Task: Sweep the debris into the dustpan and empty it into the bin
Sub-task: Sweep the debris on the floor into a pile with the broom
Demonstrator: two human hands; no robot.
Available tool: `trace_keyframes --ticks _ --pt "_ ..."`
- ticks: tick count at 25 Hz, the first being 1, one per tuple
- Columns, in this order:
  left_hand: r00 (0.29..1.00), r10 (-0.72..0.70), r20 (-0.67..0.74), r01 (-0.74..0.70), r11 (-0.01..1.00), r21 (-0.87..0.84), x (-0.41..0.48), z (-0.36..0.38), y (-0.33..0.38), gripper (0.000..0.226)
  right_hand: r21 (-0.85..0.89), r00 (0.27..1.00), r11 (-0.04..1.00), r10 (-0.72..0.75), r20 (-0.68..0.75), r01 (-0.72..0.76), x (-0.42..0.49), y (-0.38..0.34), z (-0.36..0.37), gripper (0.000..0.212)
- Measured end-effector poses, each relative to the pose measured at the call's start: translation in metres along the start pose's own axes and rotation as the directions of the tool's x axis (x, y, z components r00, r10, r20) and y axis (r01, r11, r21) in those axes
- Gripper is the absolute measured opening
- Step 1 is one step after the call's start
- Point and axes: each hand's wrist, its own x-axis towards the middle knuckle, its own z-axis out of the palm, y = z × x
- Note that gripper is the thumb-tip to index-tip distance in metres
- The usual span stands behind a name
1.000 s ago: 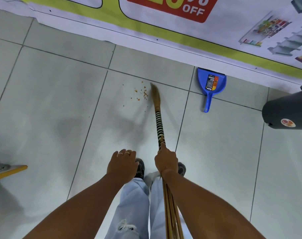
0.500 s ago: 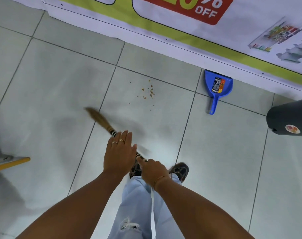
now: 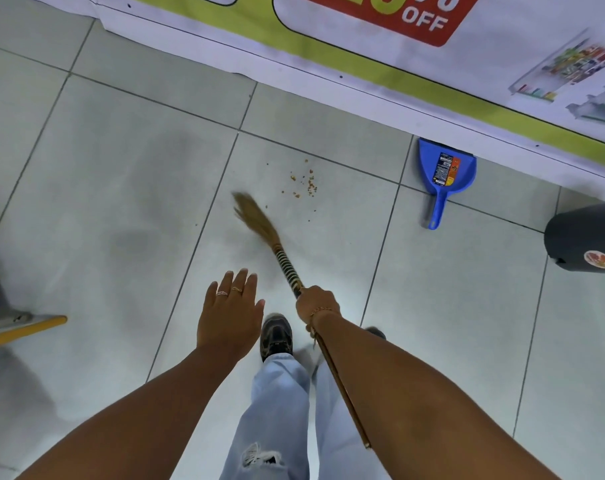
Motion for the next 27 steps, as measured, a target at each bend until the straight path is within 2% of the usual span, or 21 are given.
trace_keyframes --ticks 3,5,8,11,13,14,17,19,22,27 --pt "0.999 0.024 -0.035 -0.024 1.0 -0.015 0.005 -0.007 0.006 0.048 -0.039 0.999 0.999 -0.032 -0.043 0.031 -0.006 0.012 -0.007 0.035" --pt "0.995 0.037 -0.097 -0.04 0.999 -0.027 0.007 -0.012 0.008 0.048 -0.161 0.98 0.974 -0.174 -0.094 0.158 -0.015 0.022 -0.002 0.039" --pt "0.985 0.025 -0.169 -0.034 0.998 -0.052 0.015 -0.017 0.005 0.042 -0.16 0.93 0.931 -0.348 -0.12 0.328 -0.031 0.029 0.017 0.043" --pt "0.982 0.011 -0.186 -0.021 0.998 -0.05 0.024 -0.021 -0.004 0.042 -0.296 0.892 0.846 -0.451 0.046 0.443 -0.031 0.006 0.038 0.045" --pt "0.983 0.006 -0.184 -0.015 0.999 -0.05 0.028 -0.02 -0.01 0.041 -0.34 0.898 0.832 -0.416 0.142 0.439 -0.026 -0.019 0.048 0.04" --pt "0.985 -0.003 -0.173 -0.006 0.998 -0.056 0.029 -0.018 -0.013 0.043 -0.324 0.919 0.86 -0.365 0.151 0.395 -0.022 -0.031 0.05 0.036" --pt "0.987 -0.015 -0.162 0.006 0.998 -0.059 0.031 -0.014 -0.019 0.045 -0.111 0.977 0.975 -0.181 0.113 0.193 -0.005 -0.06 0.038 0.037" --pt "0.989 0.002 -0.149 -0.008 0.999 -0.043 0.034 -0.014 -0.022 0.051 0.09 0.989 0.991 -0.104 0.102 0.095 0.009 -0.077 0.021 0.035" --pt "0.986 0.016 -0.165 -0.019 1.0 -0.018 0.039 -0.016 -0.028 0.042 0.401 0.994 0.915 0.01 0.105 -0.052 0.024 -0.091 -0.01 0.032" --pt "0.985 0.022 -0.17 -0.025 1.0 -0.014 0.046 -0.022 -0.025 0.041 0.578 0.991 0.805 0.091 0.101 -0.133 0.037 -0.081 -0.03 0.03"
